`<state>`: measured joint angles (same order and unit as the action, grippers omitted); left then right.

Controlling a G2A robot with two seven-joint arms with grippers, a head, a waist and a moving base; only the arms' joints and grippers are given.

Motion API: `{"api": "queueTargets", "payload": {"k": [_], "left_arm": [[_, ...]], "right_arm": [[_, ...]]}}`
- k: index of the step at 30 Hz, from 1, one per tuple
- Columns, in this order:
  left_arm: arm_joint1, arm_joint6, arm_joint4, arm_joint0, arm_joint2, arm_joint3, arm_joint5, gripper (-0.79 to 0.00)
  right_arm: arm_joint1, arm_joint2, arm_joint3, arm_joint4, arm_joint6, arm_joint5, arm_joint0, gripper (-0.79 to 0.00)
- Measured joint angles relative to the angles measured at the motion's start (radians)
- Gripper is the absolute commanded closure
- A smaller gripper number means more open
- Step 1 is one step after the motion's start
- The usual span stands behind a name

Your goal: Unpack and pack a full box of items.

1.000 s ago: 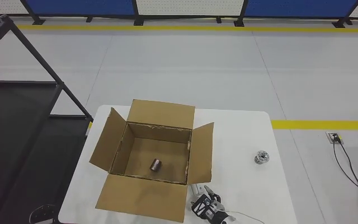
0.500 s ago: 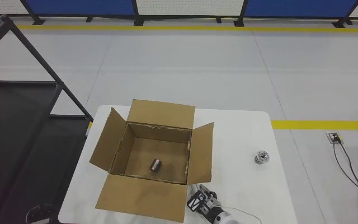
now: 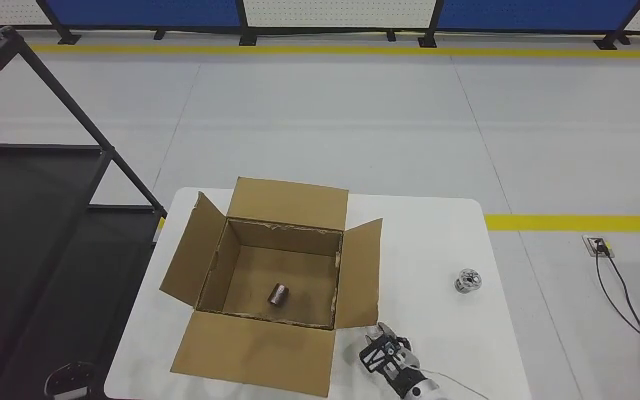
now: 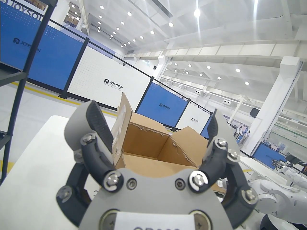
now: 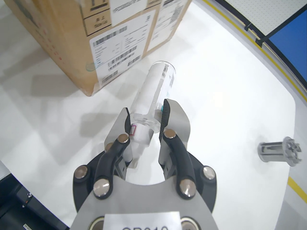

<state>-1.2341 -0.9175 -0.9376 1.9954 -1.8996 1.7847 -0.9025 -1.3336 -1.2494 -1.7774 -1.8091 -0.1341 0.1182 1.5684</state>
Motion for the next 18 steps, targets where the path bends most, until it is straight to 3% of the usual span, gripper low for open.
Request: {"api": "queueTargets", "payload": {"k": [5,10,14,18], "left_arm": [[-0.004,0.014,0.002,-0.009,-0.003,-0.004,-0.014,-0.785],[-0.007,0.027,0.001,-0.015,-0.008,-0.006,-0.027,-0.785],[-0.010,0.040,0.012,-0.018,-0.017,-0.008,-0.040,-0.785],[-0.012,0.054,0.023,-0.022,-0.026,-0.012,-0.054,-0.785]], "right_arm": [[0.013,-0.086,-0.123,0.043,0.049,0.001,0.098,0.000],[0.019,-0.163,-0.240,0.062,0.075,-0.075,0.187,0.000],[0.022,-0.208,-0.391,0.026,0.076,-0.140,0.272,0.000],[0.027,-0.213,-0.559,-0.041,0.081,-0.130,0.337,0.000]]}}
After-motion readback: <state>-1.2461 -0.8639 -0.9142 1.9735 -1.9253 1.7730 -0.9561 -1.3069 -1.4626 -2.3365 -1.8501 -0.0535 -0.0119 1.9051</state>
